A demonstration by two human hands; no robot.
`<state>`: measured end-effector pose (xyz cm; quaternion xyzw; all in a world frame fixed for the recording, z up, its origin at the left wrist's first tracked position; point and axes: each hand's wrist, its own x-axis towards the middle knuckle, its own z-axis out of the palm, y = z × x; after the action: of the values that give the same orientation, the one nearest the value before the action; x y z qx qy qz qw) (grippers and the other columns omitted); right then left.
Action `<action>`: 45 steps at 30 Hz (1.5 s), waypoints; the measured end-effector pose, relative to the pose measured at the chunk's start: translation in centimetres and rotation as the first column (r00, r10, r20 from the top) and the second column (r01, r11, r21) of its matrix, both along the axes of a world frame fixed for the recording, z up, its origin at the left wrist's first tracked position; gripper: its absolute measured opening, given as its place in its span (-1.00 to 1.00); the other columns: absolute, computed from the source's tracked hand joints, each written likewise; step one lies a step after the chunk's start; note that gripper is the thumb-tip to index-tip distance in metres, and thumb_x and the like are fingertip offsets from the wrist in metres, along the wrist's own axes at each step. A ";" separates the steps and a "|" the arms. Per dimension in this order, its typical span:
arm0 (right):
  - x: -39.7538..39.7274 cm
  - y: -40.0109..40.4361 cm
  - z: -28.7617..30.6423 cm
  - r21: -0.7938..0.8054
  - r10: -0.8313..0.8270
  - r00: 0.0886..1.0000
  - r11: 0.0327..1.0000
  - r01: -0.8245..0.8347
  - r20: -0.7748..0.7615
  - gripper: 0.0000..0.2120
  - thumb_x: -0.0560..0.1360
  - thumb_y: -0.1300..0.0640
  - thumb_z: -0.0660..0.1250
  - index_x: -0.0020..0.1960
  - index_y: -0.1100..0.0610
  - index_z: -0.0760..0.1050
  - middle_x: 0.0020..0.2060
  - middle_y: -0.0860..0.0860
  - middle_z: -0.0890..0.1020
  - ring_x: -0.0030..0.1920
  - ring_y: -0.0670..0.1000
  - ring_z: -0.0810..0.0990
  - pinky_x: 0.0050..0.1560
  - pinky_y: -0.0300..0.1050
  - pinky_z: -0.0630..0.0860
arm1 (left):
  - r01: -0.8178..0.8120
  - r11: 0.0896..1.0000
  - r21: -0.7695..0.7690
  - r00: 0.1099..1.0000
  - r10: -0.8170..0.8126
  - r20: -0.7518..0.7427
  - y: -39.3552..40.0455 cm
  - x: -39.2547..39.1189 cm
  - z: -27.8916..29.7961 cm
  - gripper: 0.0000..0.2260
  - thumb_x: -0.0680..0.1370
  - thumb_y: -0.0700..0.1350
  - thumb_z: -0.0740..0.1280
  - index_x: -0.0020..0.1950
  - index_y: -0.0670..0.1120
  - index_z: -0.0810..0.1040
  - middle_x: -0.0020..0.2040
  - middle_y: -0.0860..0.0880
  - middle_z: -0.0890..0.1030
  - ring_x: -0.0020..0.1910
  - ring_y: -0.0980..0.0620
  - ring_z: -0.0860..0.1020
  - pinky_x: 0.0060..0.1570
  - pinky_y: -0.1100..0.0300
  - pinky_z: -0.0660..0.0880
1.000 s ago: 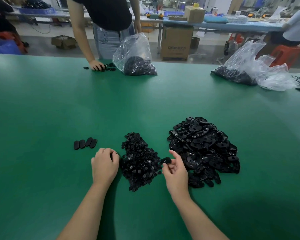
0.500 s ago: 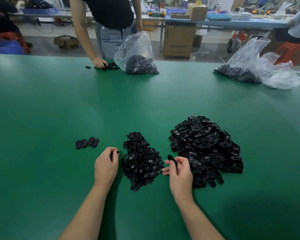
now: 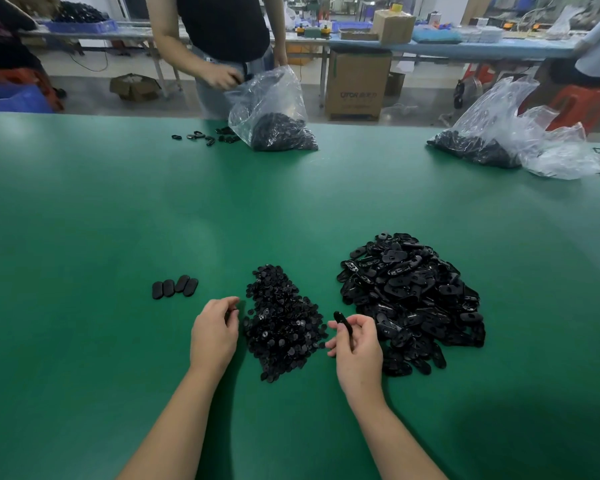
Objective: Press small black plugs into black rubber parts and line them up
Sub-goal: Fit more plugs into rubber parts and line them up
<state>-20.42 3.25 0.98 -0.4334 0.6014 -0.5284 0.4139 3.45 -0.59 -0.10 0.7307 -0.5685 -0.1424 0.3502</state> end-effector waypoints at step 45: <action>-0.1 -0.5 -0.2 0.007 -0.030 0.999 1.000 0.030 0.021 -0.92 0.70 0.10 0.19 0.03 0.01 0.42 -0.19 -0.09 0.70 -0.21 -0.03 0.74 -0.21 -0.10 0.67 | 0.013 1.000 0.018 0.917 -0.005 -0.399 0.7 -3.9 4.8 -0.88 0.52 -0.10 0.48 -0.14 0.14 0.69 -0.23 0.14 0.69 -0.31 0.18 0.57 -0.31 0.38 0.45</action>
<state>-20.52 2.73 0.81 -0.4172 0.6052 -0.5371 0.4138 -0.42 0.08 4.65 0.6874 -0.4870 -0.2956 0.4505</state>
